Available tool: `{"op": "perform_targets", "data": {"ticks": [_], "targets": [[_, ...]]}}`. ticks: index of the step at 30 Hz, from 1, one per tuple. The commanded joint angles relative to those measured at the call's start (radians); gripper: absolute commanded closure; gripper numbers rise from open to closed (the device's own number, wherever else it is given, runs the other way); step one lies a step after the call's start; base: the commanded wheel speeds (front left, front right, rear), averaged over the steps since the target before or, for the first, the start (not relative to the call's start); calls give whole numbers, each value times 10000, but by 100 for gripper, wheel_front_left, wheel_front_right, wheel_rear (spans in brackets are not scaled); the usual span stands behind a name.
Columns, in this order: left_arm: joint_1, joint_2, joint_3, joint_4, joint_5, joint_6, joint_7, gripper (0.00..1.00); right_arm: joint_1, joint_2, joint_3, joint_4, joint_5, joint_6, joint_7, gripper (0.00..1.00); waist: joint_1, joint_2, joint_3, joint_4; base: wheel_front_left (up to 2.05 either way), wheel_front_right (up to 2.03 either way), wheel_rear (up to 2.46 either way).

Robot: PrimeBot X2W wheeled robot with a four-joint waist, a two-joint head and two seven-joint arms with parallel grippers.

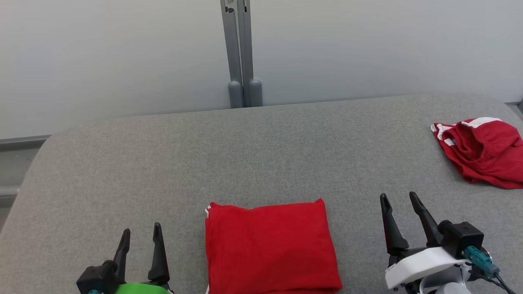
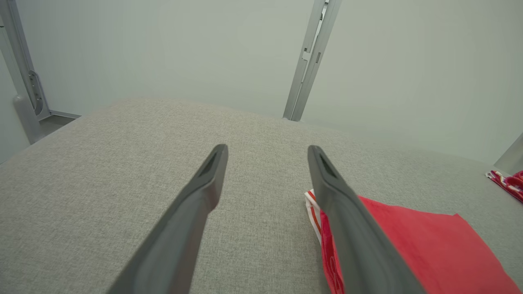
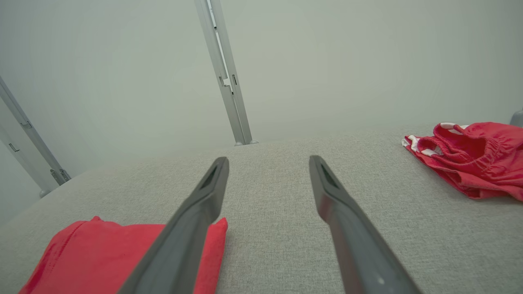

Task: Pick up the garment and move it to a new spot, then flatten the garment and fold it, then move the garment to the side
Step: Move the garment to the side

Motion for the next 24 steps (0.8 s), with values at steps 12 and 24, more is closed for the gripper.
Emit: {"op": "perform_targets", "data": {"ticks": [12, 24], "targets": [[-52, 28, -70, 95, 17, 58, 4, 0, -327, -14, -461, 920, -251, 2, 29, 0, 0, 0, 101, 204, 0, 0, 0], [-131, 27, -323, 137, -175, 159, 4, 0, -1121, -298, 732, 1902, 1318, 2, 2999, 0, 0, 0, 396, 984, 0, 0, 0]]}}
